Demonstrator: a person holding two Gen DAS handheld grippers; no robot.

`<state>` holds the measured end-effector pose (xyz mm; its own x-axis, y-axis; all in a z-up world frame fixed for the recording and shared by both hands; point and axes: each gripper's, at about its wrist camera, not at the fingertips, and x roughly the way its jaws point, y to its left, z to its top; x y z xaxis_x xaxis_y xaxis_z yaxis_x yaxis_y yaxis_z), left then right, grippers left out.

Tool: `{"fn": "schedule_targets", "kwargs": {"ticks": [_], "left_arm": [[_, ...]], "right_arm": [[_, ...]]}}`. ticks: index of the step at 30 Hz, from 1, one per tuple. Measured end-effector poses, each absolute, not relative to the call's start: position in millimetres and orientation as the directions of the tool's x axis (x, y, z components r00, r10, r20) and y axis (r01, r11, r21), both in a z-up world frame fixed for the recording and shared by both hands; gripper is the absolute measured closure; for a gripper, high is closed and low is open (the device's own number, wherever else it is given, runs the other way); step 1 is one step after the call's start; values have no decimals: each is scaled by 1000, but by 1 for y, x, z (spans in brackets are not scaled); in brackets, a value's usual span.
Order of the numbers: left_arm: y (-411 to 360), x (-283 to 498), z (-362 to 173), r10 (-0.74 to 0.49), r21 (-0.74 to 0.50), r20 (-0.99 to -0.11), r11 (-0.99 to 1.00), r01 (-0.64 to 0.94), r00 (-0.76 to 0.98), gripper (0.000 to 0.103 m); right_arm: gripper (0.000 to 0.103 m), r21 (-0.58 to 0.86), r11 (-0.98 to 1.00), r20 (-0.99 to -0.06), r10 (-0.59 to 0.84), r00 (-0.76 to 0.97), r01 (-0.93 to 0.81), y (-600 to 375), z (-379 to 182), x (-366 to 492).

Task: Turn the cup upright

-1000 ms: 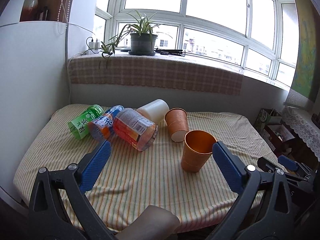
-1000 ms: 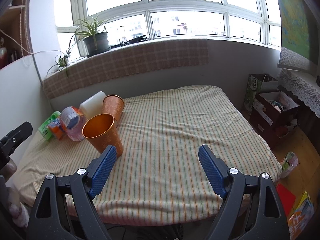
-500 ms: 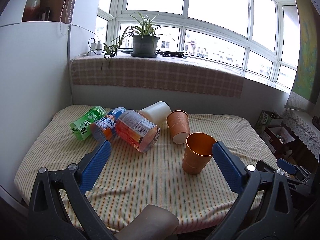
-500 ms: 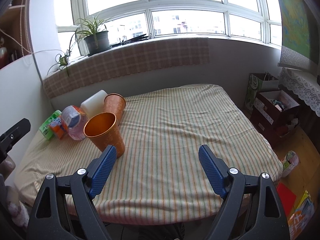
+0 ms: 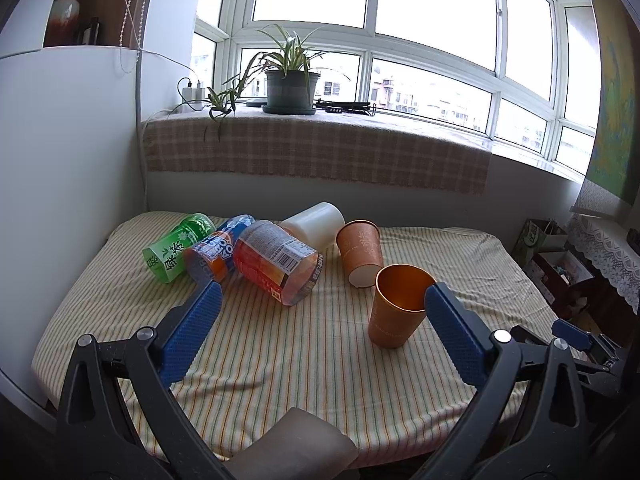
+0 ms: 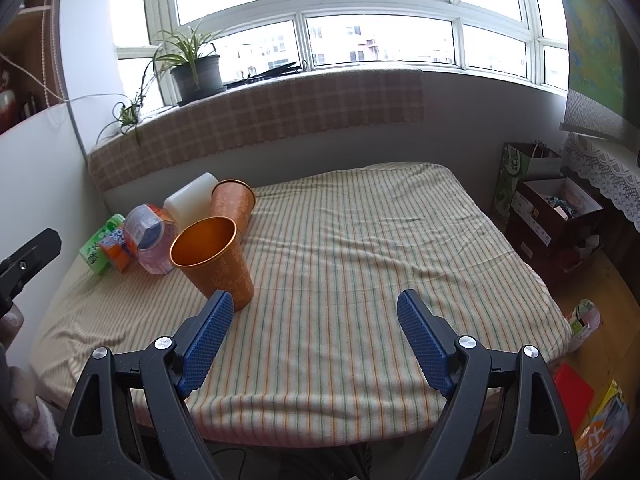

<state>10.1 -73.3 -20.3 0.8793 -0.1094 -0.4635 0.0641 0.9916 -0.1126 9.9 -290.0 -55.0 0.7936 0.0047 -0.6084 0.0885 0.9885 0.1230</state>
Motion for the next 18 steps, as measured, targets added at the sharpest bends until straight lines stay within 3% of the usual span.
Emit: {"fn": "schedule_targets", "kwargs": {"ticks": [18], "left_arm": [[-69, 11, -25, -72, -80, -457, 996, 40, 886, 0]], "right_arm": [[19, 116, 992, -620, 27, 784, 57, -279, -60, 13]]}}
